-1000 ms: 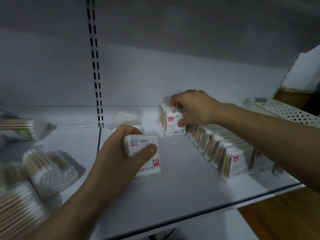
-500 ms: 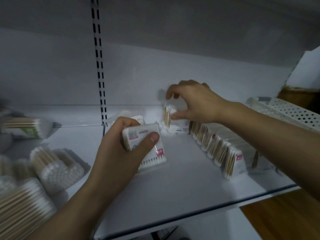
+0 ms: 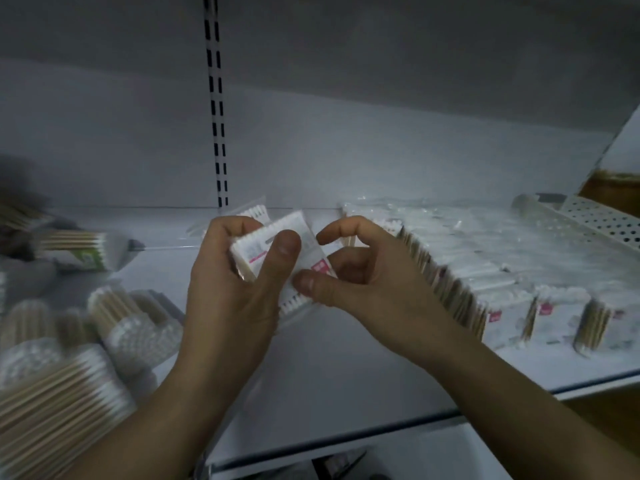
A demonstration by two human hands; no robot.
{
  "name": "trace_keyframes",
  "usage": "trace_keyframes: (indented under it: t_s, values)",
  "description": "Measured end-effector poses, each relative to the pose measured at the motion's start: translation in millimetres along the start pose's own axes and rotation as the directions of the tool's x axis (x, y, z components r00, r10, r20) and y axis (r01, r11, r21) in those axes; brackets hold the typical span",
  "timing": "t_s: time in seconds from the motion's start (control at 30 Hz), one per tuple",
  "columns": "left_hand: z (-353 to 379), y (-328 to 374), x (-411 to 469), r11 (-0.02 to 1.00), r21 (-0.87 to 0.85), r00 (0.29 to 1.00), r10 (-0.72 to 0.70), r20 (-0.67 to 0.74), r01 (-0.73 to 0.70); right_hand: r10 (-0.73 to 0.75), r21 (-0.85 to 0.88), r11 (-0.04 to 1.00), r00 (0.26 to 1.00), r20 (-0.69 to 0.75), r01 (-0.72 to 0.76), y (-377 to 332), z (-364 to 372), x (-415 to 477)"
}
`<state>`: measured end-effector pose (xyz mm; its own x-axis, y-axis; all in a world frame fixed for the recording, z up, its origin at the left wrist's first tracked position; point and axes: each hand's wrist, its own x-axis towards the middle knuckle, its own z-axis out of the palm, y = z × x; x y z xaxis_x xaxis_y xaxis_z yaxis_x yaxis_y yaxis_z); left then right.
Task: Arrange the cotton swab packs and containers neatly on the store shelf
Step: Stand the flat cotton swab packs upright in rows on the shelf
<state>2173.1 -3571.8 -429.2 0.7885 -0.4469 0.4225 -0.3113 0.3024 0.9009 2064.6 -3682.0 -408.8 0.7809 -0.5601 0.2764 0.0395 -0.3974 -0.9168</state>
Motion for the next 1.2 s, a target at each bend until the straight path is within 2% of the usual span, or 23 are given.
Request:
trace_keyframes:
  t_s: [0.07,0.17,0.27,0.3,0.37,0.43,0.5,0.57,0.63,0.73,0.87,0.97,1.2]
  values:
    - [1.4,1.6,-0.6,1.0,-0.008,1.0,-0.001,0.015,0.001,-0.019,0.032,0.999,0.997,-0.071,0.021,0.3,-4.7,0.3]
    - [-0.8,-3.6,2.7,0.999,-0.011,0.999,-0.035,0.024,0.036,-0.104,-0.035,0.994,0.961,-0.257,0.099,-6.7,-28.9,3.2]
    - [-5.3,-11.8,3.6,0.998,0.033,0.995,-0.056,0.082,0.053,-0.104,-0.095,0.993,0.926,-0.362,0.074,-23.6,-66.0,11.7]
    - [-6.0,-14.1,3.1,0.998,0.038,0.992,-0.059,0.116,0.055,-0.102,-0.198,0.98,0.935,-0.34,0.034,-26.5,-79.1,18.9]
    - [-7.3,-18.2,2.0,0.998,0.044,0.98,-0.06,0.189,0.053,-0.086,-0.494,0.869,0.976,-0.198,-0.024,-26.7,-100.5,36.9]
    - [-8.5,-20.6,1.4,0.997,0.059,0.966,-0.065,0.25,0.052,-0.069,-0.711,0.703,0.997,-0.025,0.031,-24.0,-109.4,54.5]
    - [-9.0,-21.8,0.8,0.996,0.058,0.952,-0.083,0.293,0.069,-0.062,-0.849,0.513,0.992,0.111,0.127,-19.4,-109.3,67.4]
    - [-9.0,-22.2,-0.2,0.993,0.049,0.943,-0.113,0.314,0.103,-0.024,-0.89,0.404,0.975,0.219,0.21,-16.3,-104.6,76.3]
    - [-8.4,-22.3,-1.2,0.991,0.051,0.94,-0.13,0.316,0.12,0.013,-0.897,0.363,0.962,0.274,0.25,-13.8,-99.1,82.4]
    - [-7.3,-23.1,-1.9,0.992,0.065,0.935,-0.122,0.334,0.106,0.005,-0.901,0.336,0.956,0.293,0.275,-9.4,-94.8,91.1]
    - [-8.5,-24.9,-3.5,0.992,0.071,0.919,-0.124,0.375,0.105,0.01,-0.934,0.218,0.957,0.291,0.282,0.3,-93.7,97.2]
    - [-9.5,-25.7,-4.0,0.992,0.067,0.912,-0.125,0.392,0.107,-0.007,-0.948,0.204,0.969,0.247,0.243,6.1,-96.8,96.1]
    - [-11.7,-29.0,-1.6,0.994,0.063,0.909,-0.108,0.403,0.09,-0.009,-0.951,0.131,0.96,0.281,0.28,7.1,-98.7,95.3]
